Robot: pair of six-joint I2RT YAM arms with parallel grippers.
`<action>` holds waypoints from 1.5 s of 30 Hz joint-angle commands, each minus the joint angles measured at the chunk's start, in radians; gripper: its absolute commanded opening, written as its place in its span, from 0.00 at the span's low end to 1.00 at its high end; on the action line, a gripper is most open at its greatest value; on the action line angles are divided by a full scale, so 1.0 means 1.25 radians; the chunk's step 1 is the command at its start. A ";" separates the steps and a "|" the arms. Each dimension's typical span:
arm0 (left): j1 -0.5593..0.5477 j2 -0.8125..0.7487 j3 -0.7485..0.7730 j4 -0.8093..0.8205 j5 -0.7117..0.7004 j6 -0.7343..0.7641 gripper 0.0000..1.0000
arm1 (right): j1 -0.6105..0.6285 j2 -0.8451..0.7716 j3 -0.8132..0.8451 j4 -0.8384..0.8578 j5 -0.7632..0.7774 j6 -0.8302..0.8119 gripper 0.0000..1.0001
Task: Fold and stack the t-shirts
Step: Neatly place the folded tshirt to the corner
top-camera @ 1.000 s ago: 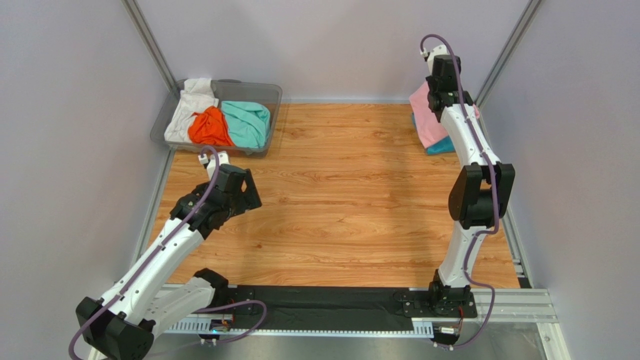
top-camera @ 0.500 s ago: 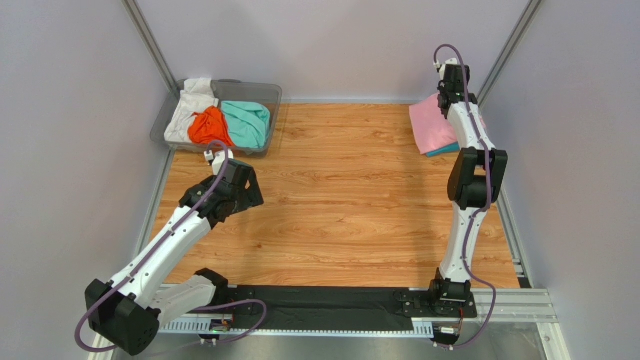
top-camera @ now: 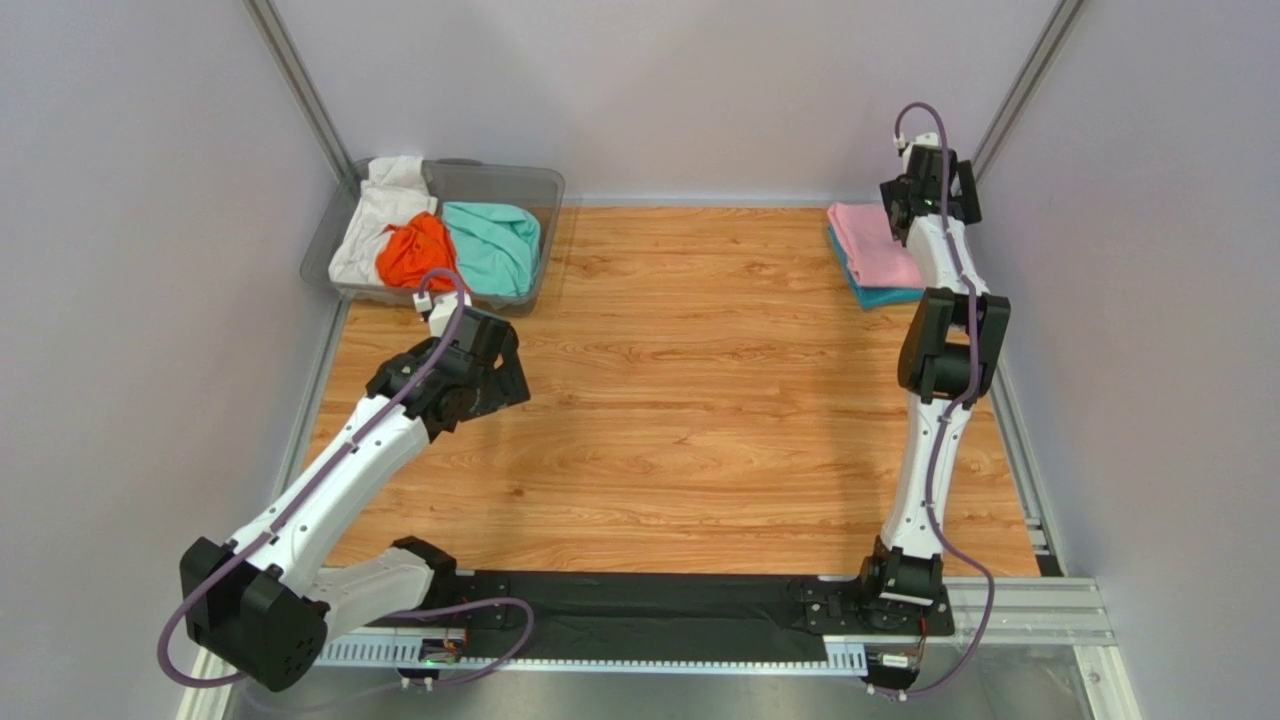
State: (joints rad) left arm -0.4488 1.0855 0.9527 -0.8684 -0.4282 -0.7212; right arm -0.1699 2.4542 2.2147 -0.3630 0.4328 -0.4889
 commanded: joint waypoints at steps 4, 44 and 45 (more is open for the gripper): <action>0.004 -0.006 0.058 -0.023 -0.013 -0.002 1.00 | -0.006 -0.030 0.034 0.054 0.008 0.077 1.00; 0.004 -0.131 0.006 -0.027 0.009 -0.001 1.00 | 0.059 -0.216 -0.276 -0.203 -0.063 0.360 1.00; 0.003 -0.133 0.010 -0.032 0.006 0.000 1.00 | 0.059 -0.230 -0.262 -0.210 -0.053 0.369 1.00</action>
State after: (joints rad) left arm -0.4488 0.9478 0.9554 -0.8963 -0.4026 -0.7307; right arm -0.1089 2.2280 1.8469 -0.5945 0.2779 -0.0921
